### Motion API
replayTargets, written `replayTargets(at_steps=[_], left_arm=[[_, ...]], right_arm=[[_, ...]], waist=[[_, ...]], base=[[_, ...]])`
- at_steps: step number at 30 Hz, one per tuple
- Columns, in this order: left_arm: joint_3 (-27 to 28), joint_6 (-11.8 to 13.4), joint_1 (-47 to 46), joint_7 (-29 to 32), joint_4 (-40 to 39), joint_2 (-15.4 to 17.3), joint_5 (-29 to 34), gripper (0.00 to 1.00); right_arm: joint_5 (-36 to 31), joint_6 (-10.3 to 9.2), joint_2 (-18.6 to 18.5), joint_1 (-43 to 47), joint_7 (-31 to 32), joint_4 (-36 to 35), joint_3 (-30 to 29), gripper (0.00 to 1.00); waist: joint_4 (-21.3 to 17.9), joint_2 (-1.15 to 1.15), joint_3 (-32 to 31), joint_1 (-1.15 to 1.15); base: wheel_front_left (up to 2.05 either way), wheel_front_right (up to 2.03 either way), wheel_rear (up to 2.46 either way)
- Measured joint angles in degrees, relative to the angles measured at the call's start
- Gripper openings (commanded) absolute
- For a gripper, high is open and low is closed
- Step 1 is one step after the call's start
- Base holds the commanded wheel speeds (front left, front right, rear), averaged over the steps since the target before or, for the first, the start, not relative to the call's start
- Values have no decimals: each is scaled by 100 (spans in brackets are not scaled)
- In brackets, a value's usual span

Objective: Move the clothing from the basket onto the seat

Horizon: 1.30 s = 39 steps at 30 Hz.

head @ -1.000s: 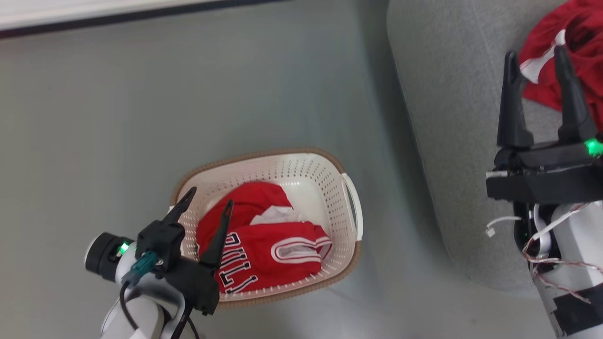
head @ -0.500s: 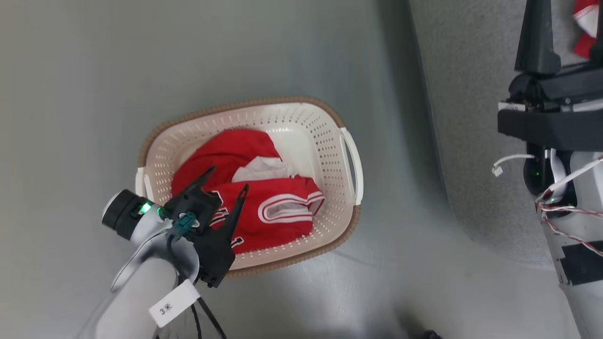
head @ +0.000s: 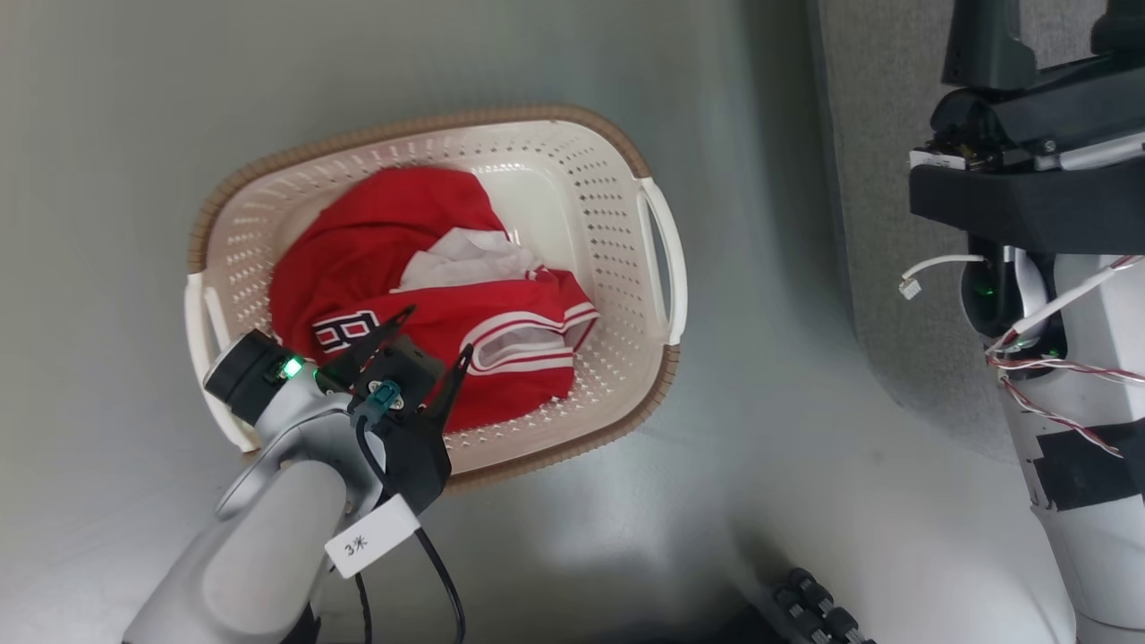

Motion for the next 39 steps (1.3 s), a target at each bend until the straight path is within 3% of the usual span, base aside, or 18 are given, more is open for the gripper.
replayTargets(at_steps=[29, 39], left_arm=[[-287, -21, -814, 23, 1386, 118, 388, 100], [-290, 86, -1056, 76, 1677, 172, 471, 100]], right_arm=[[-204, 202, 470, -223, 0, 3, 285, 100], [-212, 236, 610, -226, 0, 10, 338, 100]], waist=[[-639, -1, 556, -1], [-861, -1, 679, -1]], base=[[0, 0, 0], [0, 0, 0]])
